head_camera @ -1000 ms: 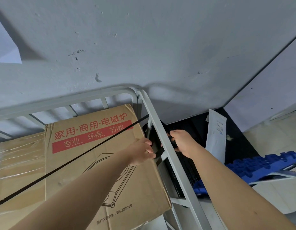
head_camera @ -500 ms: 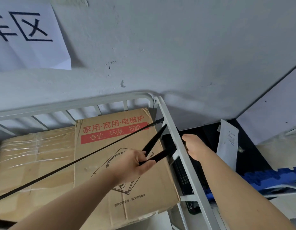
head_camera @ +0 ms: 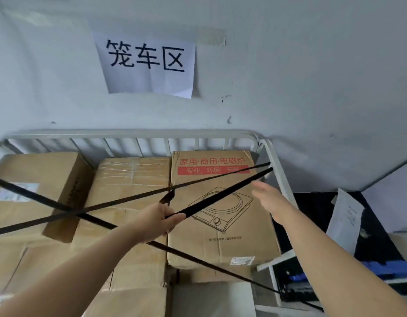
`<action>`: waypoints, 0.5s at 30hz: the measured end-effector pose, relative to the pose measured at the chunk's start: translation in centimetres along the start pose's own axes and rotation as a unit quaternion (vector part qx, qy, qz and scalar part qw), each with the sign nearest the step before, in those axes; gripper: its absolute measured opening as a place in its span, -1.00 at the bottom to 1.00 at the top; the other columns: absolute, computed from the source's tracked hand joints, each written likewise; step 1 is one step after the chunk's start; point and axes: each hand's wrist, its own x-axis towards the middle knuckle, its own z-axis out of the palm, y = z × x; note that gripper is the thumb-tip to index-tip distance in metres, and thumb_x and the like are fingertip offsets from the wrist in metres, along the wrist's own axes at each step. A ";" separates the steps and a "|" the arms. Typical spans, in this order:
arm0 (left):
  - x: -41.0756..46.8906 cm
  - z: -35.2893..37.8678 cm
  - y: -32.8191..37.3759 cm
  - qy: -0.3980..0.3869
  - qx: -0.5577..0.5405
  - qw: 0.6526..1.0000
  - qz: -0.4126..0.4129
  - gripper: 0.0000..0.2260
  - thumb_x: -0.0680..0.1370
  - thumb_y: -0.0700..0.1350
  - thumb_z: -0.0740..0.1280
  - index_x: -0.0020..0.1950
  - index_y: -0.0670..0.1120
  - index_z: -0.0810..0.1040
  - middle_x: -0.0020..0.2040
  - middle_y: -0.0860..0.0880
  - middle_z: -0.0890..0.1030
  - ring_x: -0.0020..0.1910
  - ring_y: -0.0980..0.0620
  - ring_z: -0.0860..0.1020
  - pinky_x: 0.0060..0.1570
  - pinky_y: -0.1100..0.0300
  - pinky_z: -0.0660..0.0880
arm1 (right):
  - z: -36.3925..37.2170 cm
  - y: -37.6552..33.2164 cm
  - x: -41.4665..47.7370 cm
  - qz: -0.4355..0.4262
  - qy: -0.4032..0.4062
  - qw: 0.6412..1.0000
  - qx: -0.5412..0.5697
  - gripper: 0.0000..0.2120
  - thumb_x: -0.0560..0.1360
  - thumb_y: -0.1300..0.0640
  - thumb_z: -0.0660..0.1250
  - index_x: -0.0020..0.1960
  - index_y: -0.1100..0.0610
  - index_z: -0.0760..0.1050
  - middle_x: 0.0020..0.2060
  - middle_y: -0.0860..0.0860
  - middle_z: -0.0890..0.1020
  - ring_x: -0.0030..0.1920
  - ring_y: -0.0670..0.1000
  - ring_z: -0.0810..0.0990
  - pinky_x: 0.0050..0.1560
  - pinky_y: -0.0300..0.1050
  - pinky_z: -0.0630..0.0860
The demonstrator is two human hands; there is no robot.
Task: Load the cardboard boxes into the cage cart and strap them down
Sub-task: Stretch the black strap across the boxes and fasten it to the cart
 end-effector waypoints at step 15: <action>-16.2 -13.3 -13.1 0.171 0.033 0.985 0.004 -0.58 0.47 0.31 0.29 -0.47 0.07 0.47 -0.57 0.08 0.34 -0.58 0.14 0.32 -0.47 0.21 0.28 | 19.5 -9.6 -11.4 -0.106 -0.079 0.991 -0.032 -0.63 0.55 0.12 0.27 0.32 -0.14 0.43 0.24 -0.08 0.47 0.22 -0.07 0.43 0.33 -0.03 0.33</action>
